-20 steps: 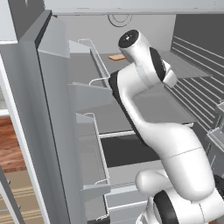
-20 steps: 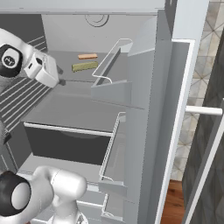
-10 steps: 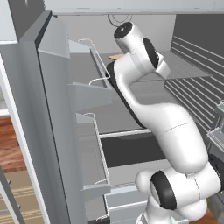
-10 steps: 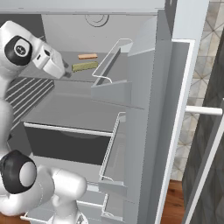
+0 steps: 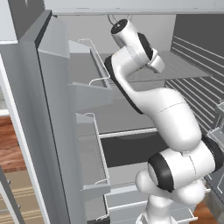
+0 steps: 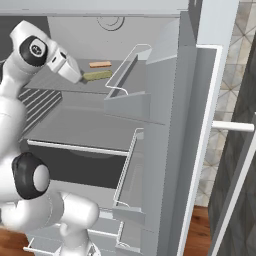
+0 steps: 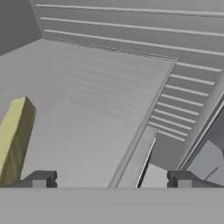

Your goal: Retrieve the butter from the fridge and place it on a plate on the dining table. Then retrieve the butter knife by the fridge and place it near the plate.

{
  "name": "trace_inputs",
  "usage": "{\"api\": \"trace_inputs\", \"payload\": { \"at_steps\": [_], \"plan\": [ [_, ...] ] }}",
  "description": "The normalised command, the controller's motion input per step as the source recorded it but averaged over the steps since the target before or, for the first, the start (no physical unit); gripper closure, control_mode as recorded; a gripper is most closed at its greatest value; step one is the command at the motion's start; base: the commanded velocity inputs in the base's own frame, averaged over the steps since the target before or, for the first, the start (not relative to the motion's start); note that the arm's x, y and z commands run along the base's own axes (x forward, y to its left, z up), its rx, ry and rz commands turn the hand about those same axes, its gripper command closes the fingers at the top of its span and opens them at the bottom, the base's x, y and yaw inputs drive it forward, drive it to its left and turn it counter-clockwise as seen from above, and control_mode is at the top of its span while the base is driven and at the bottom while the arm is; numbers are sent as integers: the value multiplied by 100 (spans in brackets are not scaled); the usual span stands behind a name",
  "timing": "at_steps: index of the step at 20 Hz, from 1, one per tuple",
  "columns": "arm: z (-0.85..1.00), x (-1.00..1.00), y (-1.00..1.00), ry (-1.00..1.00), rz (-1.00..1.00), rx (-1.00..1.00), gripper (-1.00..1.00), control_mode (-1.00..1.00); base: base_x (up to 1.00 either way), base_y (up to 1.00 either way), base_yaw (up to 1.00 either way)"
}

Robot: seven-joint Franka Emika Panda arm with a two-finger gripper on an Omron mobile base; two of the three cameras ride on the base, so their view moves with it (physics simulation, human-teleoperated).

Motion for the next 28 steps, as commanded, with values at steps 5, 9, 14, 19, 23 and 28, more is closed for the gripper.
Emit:
{"api": "trace_inputs", "payload": {
  "at_steps": [5, 9, 14, 19, 23, 28],
  "plan": [
    [0, 47, 0, 2, 0, 0, -100, -100, 0, 0, 0],
    [-1, 38, 0, 0, 0, 0, -100, -100, 0, 0, 0],
    [-3, 34, 0, 0, 0, 0, -100, -100, 0, 0, 0],
    [-11, 32, 0, 0, 0, 0, -100, -100, 0, 0, 0],
    [-18, 27, -1, 2, 1, 0, -100, -100, 0, 0, 0],
    [-14, 20, -2, 1, 5, 1, -100, -100, 0, 0, 0]
  ]
}}
